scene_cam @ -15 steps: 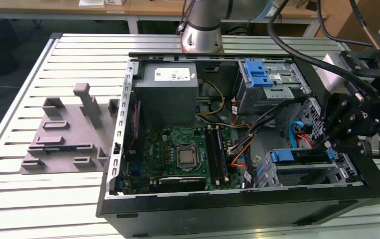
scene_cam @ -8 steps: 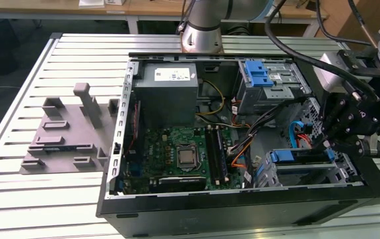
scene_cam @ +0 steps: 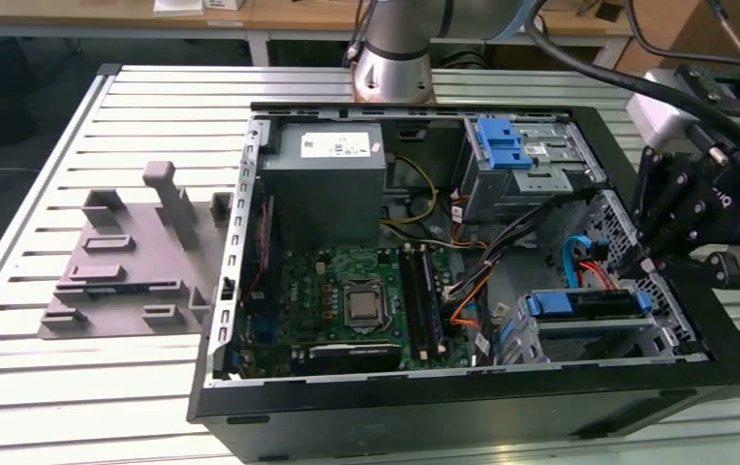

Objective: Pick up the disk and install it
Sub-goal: 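Insert the second disk wire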

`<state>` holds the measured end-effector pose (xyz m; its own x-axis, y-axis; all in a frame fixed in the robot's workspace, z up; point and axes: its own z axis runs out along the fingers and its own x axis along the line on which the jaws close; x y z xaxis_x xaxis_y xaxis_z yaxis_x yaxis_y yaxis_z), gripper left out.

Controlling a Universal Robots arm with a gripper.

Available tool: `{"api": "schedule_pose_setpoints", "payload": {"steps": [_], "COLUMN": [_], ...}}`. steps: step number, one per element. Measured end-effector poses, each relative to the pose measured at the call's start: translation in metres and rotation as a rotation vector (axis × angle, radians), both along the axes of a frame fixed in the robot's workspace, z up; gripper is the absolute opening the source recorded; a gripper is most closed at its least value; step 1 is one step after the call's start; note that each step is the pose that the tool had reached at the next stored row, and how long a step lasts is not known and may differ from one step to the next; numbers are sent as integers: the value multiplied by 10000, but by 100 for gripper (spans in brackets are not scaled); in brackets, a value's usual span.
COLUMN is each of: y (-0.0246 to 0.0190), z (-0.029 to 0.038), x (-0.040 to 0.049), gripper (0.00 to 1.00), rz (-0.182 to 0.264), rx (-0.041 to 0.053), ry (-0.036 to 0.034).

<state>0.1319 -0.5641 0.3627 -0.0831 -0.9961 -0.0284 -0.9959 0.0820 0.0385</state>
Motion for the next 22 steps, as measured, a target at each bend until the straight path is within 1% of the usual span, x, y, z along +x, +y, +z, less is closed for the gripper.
{"api": "schedule_pose_setpoints", "payload": {"steps": [3, 8, 12, 17, 22], "y": [0, 0, 2, 36, 58], "z": [16, 29, 71, 129, 142], "x": [-29, -126, -180, -197, -236], "gripper": [11, 11, 11, 11, 11], "rz": [0, 1, 1, 1, 0], "rx": [0, -2, -2, 0, -1], "ry": [0, -1, -1, 0, 0]}}
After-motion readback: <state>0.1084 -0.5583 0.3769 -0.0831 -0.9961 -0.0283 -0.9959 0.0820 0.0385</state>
